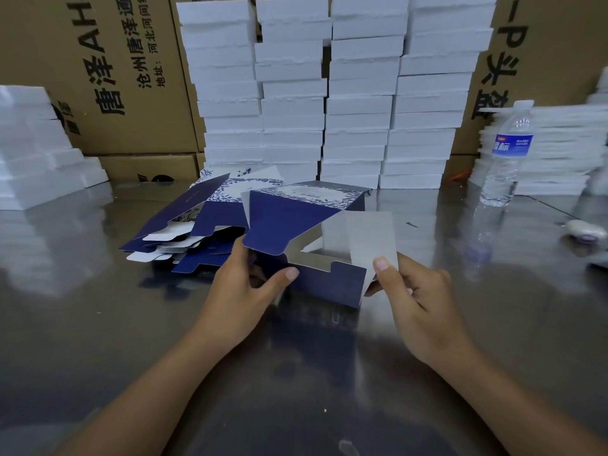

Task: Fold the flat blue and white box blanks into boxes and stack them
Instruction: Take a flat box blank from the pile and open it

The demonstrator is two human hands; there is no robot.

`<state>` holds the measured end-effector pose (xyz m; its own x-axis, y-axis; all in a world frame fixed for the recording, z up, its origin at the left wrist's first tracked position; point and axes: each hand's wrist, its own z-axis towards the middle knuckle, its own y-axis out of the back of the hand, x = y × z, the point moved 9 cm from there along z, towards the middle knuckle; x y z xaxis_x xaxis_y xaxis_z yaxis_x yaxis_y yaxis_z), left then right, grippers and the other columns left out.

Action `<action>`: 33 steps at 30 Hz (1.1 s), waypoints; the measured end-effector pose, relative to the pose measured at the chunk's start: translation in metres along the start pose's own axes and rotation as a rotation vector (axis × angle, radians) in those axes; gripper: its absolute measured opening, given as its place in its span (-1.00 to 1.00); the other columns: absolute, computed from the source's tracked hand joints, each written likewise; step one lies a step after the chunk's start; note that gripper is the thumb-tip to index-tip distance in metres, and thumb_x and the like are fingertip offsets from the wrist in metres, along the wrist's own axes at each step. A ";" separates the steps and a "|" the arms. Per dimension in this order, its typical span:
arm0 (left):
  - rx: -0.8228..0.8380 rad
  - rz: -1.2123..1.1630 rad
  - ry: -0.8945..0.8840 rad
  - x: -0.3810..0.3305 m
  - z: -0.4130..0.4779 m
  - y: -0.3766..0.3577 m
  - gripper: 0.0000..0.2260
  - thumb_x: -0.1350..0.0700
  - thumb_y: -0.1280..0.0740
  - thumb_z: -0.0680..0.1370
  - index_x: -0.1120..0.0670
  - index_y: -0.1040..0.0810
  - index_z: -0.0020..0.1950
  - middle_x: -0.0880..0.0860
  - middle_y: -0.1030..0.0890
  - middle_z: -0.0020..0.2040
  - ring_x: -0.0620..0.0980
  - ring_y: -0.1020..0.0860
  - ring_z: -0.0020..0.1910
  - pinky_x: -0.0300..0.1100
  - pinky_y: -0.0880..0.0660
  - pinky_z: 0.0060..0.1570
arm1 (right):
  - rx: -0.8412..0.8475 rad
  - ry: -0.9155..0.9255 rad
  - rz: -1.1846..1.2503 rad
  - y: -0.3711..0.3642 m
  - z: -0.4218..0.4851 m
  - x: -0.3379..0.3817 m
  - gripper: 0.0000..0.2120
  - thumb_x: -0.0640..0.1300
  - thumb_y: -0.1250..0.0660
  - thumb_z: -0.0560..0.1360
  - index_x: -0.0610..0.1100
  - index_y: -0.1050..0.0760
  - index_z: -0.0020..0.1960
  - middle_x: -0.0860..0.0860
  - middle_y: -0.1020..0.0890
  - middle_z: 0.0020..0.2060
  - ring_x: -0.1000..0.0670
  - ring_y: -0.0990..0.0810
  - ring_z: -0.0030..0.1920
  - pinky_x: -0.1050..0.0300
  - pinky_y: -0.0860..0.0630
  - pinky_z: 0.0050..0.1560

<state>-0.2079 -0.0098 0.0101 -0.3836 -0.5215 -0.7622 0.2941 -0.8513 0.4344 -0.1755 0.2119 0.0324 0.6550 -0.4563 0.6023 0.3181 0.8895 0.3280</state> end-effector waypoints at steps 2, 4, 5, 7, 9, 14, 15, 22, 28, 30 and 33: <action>0.005 0.000 0.006 0.000 0.000 0.000 -0.73 -0.03 -0.42 0.42 -0.23 -0.36 -0.03 -0.30 -0.57 -0.15 -0.38 -0.49 -0.12 -0.59 -0.35 -0.22 | 0.007 0.006 -0.013 0.000 0.000 -0.001 -0.51 0.20 -0.04 0.50 -0.13 -0.56 -0.21 0.11 -0.63 -0.30 0.08 -0.59 -0.32 0.29 -0.42 -0.39; 0.001 -0.010 0.017 -0.001 0.000 0.001 -0.73 -0.09 -0.41 0.40 -0.25 -0.37 -0.01 -0.46 -0.52 -0.12 -0.43 -0.48 -0.09 -0.61 -0.34 -0.20 | 0.014 0.005 -0.019 0.000 0.000 -0.001 -0.51 0.19 -0.03 0.51 -0.13 -0.56 -0.21 0.09 -0.64 -0.29 0.05 -0.58 -0.32 0.23 -0.43 -0.37; -0.004 -0.022 0.024 0.000 0.000 0.002 -0.71 -0.14 -0.40 0.37 -0.26 -0.36 0.01 -0.50 -0.51 -0.11 -0.46 -0.47 -0.08 -0.61 -0.34 -0.19 | 0.021 0.003 -0.015 -0.001 0.000 0.000 -0.51 0.19 -0.03 0.51 -0.13 -0.57 -0.21 0.10 -0.64 -0.28 0.06 -0.58 -0.33 0.26 -0.41 -0.38; 0.001 -0.054 0.037 0.001 0.000 0.002 -0.57 -0.25 -0.36 0.29 -0.25 -0.36 0.10 -0.44 -0.54 -0.07 -0.44 -0.50 -0.04 -0.52 -0.42 -0.11 | 0.041 -0.006 0.008 -0.003 0.000 0.001 -0.55 0.18 -0.05 0.51 -0.08 -0.57 -0.20 0.10 -0.65 -0.29 0.07 -0.58 -0.34 0.27 -0.41 -0.38; 0.002 -0.058 0.049 0.005 0.001 0.000 -0.40 -0.29 -0.36 0.24 -0.16 -0.36 0.23 -0.28 -0.57 0.03 -0.23 -0.55 0.01 -0.24 -0.52 -0.01 | 0.078 -0.021 0.044 -0.007 -0.001 0.002 -0.59 0.18 -0.06 0.51 -0.03 -0.58 -0.20 0.11 -0.66 -0.30 0.10 -0.60 -0.31 0.25 -0.46 -0.32; -0.020 -0.085 0.031 0.003 0.002 0.003 -0.53 -0.12 -0.42 0.37 -0.17 -0.35 0.22 -0.27 -0.53 0.08 -0.15 -0.54 0.06 -0.19 -0.52 0.05 | 0.118 -0.014 0.073 -0.014 -0.003 0.006 -0.62 0.17 -0.07 0.52 0.01 -0.58 -0.16 0.21 -0.66 -0.25 0.13 -0.63 -0.24 0.28 -0.50 -0.27; -0.019 -0.091 0.017 0.002 0.002 0.003 -0.60 -0.03 -0.43 0.42 -0.20 -0.35 0.17 -0.37 -0.51 0.03 -0.30 -0.52 0.04 -0.37 -0.48 -0.01 | 0.099 -0.010 0.058 -0.011 -0.001 0.004 -0.57 0.18 -0.06 0.52 -0.07 -0.58 -0.14 0.15 -0.66 -0.26 0.10 -0.63 -0.26 0.20 -0.52 -0.27; -0.040 -0.011 -0.046 -0.001 0.002 0.001 -0.84 0.21 -0.22 0.60 -0.04 -0.40 0.11 -0.15 -0.60 -0.12 -0.24 -0.57 -0.16 -0.34 -0.47 -0.15 | 0.066 -0.075 -0.164 -0.006 0.001 -0.007 -0.90 0.06 -0.22 0.51 0.24 -0.36 -0.16 0.30 -0.56 -0.24 0.23 -0.53 -0.18 0.30 -0.38 -0.31; -0.062 0.022 -0.100 -0.007 0.002 0.000 -0.87 0.15 -0.20 0.61 0.18 -0.50 -0.02 -0.01 -0.63 -0.24 -0.09 -0.59 -0.22 -0.11 -0.51 -0.18 | 0.173 -0.220 -0.261 -0.014 -0.004 -0.025 -0.68 0.17 -0.26 0.48 0.16 -0.20 0.13 0.32 -0.40 -0.12 0.27 -0.46 -0.13 0.41 -0.34 -0.26; -0.062 -0.026 -0.101 -0.010 0.001 0.000 -0.90 0.16 -0.21 0.61 0.05 -0.51 -0.05 -0.16 -0.61 -0.22 -0.29 -0.59 -0.20 -0.41 -0.46 -0.27 | 0.157 -0.288 -0.281 -0.011 -0.004 -0.031 -0.64 0.20 -0.22 0.48 0.10 -0.23 0.18 0.27 -0.43 -0.16 0.19 -0.48 -0.14 0.28 -0.40 -0.22; -0.082 -0.094 -0.073 -0.011 0.000 0.002 -0.84 0.14 -0.25 0.59 -0.15 -0.46 -0.06 -0.29 -0.62 -0.21 -0.38 -0.58 -0.13 -0.50 -0.46 -0.17 | 0.172 -0.347 -0.373 -0.011 -0.006 -0.035 -0.63 0.27 -0.16 0.46 -0.02 -0.35 0.02 0.21 -0.44 -0.32 0.07 -0.50 -0.17 0.08 -0.43 -0.11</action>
<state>-0.2034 -0.0062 0.0197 -0.4750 -0.4449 -0.7593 0.3230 -0.8907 0.3198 -0.1979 0.2187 0.0037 0.2445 -0.7472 0.6180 0.3501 0.6624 0.6624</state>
